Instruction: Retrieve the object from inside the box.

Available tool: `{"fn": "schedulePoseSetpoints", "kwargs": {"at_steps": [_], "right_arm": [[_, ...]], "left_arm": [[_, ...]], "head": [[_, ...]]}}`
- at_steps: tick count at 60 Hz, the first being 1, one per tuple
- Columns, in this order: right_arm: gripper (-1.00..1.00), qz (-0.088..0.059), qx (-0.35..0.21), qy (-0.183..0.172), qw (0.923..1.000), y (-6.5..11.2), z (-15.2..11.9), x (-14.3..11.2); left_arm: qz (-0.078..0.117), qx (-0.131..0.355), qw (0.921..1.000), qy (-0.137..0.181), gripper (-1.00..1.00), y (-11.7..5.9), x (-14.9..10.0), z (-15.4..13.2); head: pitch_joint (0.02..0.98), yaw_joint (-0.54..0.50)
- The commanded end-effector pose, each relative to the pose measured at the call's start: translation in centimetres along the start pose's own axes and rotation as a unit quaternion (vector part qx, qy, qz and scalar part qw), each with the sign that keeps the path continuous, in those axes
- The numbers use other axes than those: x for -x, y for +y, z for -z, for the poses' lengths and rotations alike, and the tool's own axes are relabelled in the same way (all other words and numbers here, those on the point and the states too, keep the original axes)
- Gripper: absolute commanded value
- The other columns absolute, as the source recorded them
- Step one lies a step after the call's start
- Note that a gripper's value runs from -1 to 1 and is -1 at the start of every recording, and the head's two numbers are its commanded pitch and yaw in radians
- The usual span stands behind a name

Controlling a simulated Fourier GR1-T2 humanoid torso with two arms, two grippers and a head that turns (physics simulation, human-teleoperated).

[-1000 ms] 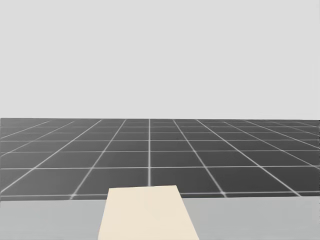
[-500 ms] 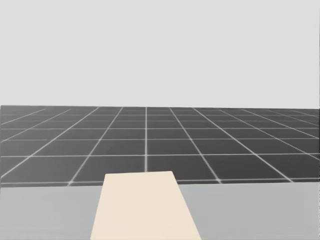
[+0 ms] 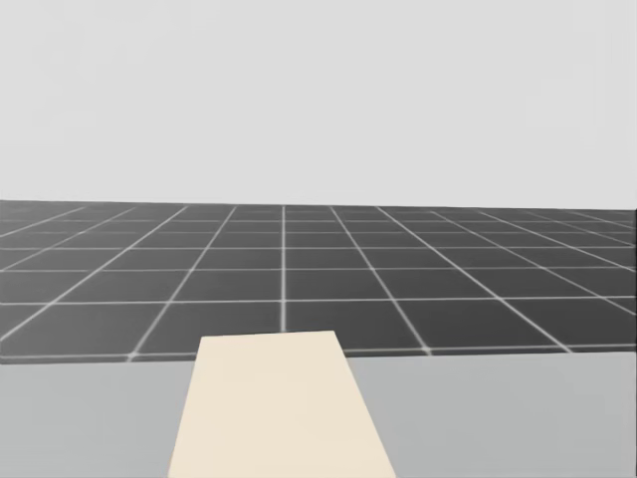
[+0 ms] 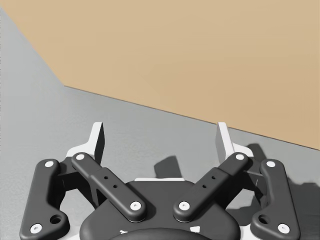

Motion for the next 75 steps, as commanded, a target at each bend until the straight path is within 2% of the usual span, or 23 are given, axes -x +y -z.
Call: {"fn": "schedulePoseSetpoints", "kwargs": {"at_steps": [1,8,12,15,17,20,25,31,32,34,36,40,43,54,61,62,70,75], "right_arm": [[1.0,0.013,0.098,0.008,0.995,-2.1,-4.8,2.1],[1.0,0.002,0.147,-0.013,0.989,-3.7,-9.3,1.7],[1.0,-0.018,0.176,-0.021,0.984,-4.6,-12.0,1.2],[1.0,-0.015,0.191,-0.03,0.9809,-5.3,-13.9,0.6],[1.0,-0.023,0.21,-0.036,0.9767,-6.0,-15.3,0.1],[1.0,-0.023,0.227,-0.045,0.9724,-6.7,-17.1,-0.6],[1.0,-0.029,0.249,-0.053,0.9667,-7.6,-18.9,-1.2],[1.0,-0.045,0.277,-0.057,0.958,-9.1,-20.7,-2.0],[1.0,-0.049,0.287,-0.06,0.9547,-9.6,-21.1,-2.3],[1.0,-0.047,0.292,-0.066,0.953,-10.0,-21.6,-2.8],[1.0,-0.057,0.304,-0.069,0.9484,-10.7,-22.1,-3.3],[1.0,-0.06,0.311,-0.076,0.9455,-11.3,-22.7,-4.3],[1.0,-0.068,0.318,-0.084,0.942,-11.7,-23.0,-5.5],[1.0,-0.09,0.329,-0.117,0.9328,-12.3,-23.5,-9.9],[1.0,-0.107,0.339,-0.14,0.924,-12.7,-23.6,-13.0],[1.0,-0.114,0.344,-0.145,0.9205,-12.8,-23.6,-13.7],[1.0,-0.129,0.366,-0.167,0.9062,-13.2,-24.3,-16.5],[1.0,-0.141,0.387,-0.186,0.8918,-13.7,-25.3,-19.3]], "left_arm": [[0.0,-0.005,1.0,-0.002,-1.0,0.3,0.0,-0.1],[-0.003,-0.008,1.0,-0.004,-1.0,0.6,0.0,-0.3],[-0.004,-0.012,0.9999,-0.006,-1.0,0.8,0.0,-0.4],[-0.006,-0.014,0.9999,-0.008,-1.0,1.0,0.0,-0.5],[-0.007,-0.015,0.9998,-0.009,-1.0,1.2,0.0,-0.6],[-0.007,-0.017,0.9998,-0.009,-1.0,1.3,0.0,-0.7],[-0.008,-0.018,0.9998,-0.01,-1.0,1.3,-0.1,-0.7],[-0.008,-0.018,0.9998,-0.009,-1.0,1.3,-0.1,-0.7],[-0.008,-0.018,0.9998,-0.009,-1.0,1.3,0.0,-0.7],[-0.008,-0.019,0.9998,-0.009,-1.0,1.4,0.0,-0.7],[-0.008,-0.019,0.9997,-0.009,-1.0,1.4,0.0,-0.7],[-0.009,-0.02,0.9997,-0.009,-1.0,1.5,0.0,-0.7],[-0.009,-0.021,0.9997,-0.009,-1.0,1.5,0.0,-0.8],[-0.011,-0.026,0.9995,-0.011,-1.0,1.8,0.0,-1.0],[-0.011,-0.032,0.9993,-0.013,-1.0,2.1,0.1,-1.2],[-0.011,-0.033,0.9993,-0.014,-1.0,2.1,0.1,-1.2],[-0.012,-0.039,0.9991,-0.015,-1.0,2.5,0.2,-1.4],[-0.011,-0.041,0.999,-0.016,-1.0,2.6,0.2,-1.4]], "head": [[0.216,-0.08],[0.209,-0.08],[0.202,-0.08],[0.2,-0.08],[0.198,-0.08],[0.195,-0.08],[0.192,-0.09],[0.186,-0.09],[0.184,-0.1],[0.184,-0.1],[0.184,-0.1],[0.184,-0.1],[0.184,-0.1],[0.174,-0.1],[0.168,-0.1],[0.166,-0.1],[0.163,-0.09],[0.162,-0.09]]}}
